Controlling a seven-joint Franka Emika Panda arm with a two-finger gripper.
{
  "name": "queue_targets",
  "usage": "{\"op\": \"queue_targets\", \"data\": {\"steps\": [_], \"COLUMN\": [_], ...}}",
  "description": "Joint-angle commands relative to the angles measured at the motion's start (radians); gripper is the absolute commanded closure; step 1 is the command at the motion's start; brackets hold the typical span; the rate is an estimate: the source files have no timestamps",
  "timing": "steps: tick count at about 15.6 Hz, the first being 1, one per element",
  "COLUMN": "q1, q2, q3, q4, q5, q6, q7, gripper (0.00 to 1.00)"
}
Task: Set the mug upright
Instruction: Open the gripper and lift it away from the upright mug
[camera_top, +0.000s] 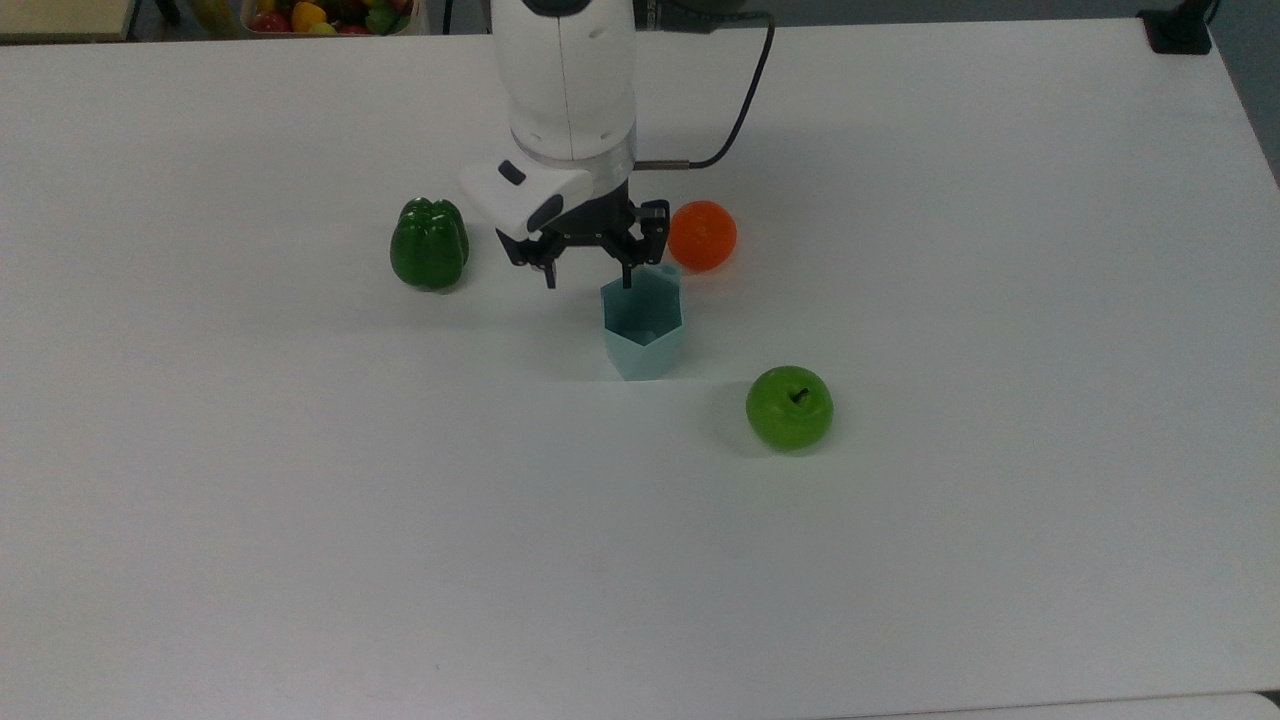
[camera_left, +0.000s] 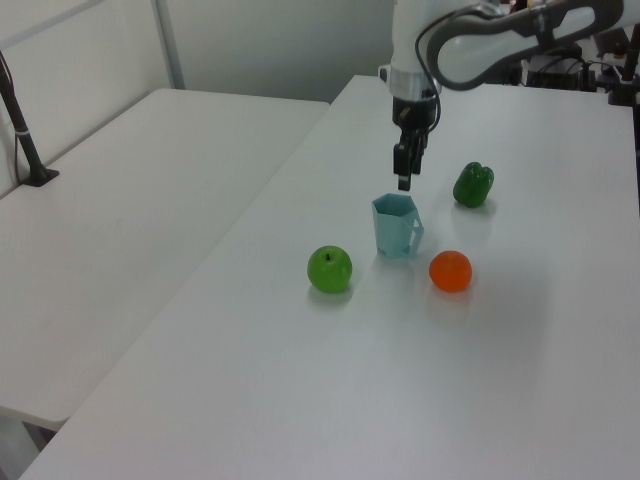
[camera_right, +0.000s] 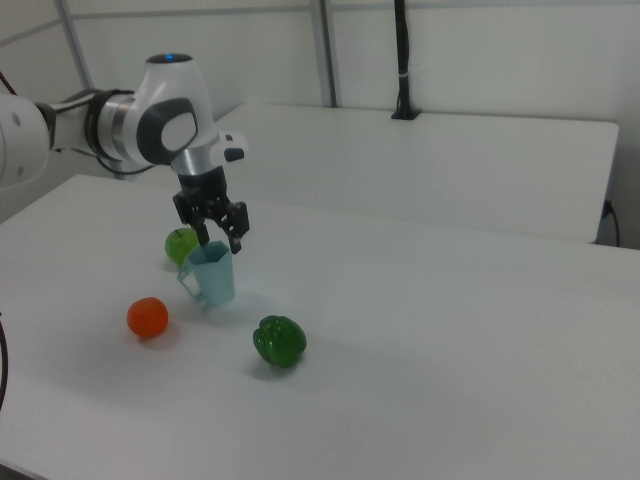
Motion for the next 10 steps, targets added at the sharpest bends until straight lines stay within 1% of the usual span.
{"op": "queue_targets", "data": {"steps": [1, 6, 7, 10], "q1": [-0.024, -0.100, -0.115, -0.117], "q2": [-0.113, -0.226, -0.245, -0.250], "q3": [-0.016, -0.005, -0.005, -0.005], "q4": [-0.014, -0.034, -0.045, -0.045], "q5": [0.018, 0.021, 0.024, 0.024], "q6": [-0.051, -0.200, -0.211, -0.211], "q7": [0.012, 0.017, 0.017, 0.021], "gripper": [0.00, 0.00, 0.00, 0.00]}}
